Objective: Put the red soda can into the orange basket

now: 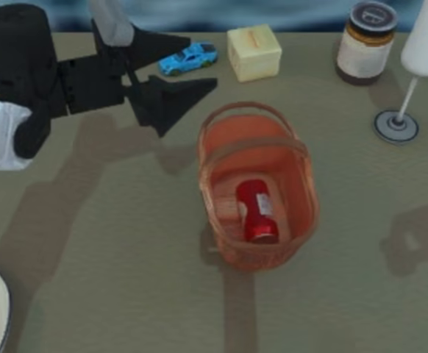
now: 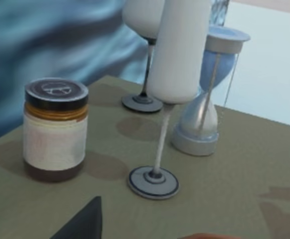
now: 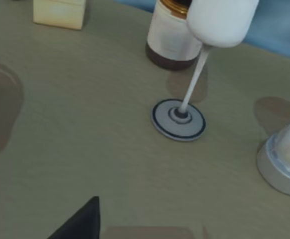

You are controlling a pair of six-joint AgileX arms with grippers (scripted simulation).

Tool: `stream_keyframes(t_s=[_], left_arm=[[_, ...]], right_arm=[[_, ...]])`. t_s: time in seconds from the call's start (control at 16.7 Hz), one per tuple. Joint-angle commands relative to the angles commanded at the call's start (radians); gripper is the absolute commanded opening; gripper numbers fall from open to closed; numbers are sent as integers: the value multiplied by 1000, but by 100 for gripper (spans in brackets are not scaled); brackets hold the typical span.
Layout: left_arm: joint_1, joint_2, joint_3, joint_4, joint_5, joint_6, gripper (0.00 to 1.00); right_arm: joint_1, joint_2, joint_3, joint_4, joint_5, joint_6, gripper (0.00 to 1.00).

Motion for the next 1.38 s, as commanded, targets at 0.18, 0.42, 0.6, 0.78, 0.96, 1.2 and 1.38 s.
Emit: stream_keyframes(t_s=[0.18, 0.42, 0.6, 0.78, 0.96, 1.2, 1.38], left_arm=[[44, -280, -150, -135, -158, -24, 100], [106, -708, -367, -322, -391, -37, 100], [148, -1039, -527, -453, -561, -31, 100], [186, -1355, -678, -571, -717, -17, 100], [217, -1626, -816, -675, -857, 2, 100], [242, -1849, -944, -768, -982, 26, 100], [251, -1910, -985, -798, -1021, 33, 100]], right_arm=[[81, 312, 322, -204, 5, -131, 100], [199, 766, 821, -479, 12, -319, 100], [287, 1091, 1192, -680, 17, -458, 100], [368, 1390, 1509, -870, 20, -584, 100], [436, 1642, 1748, -1040, 20, -688, 100], [496, 1855, 1942, -1204, 15, -779, 100], [514, 1914, 1997, -1256, 12, -806, 100]])
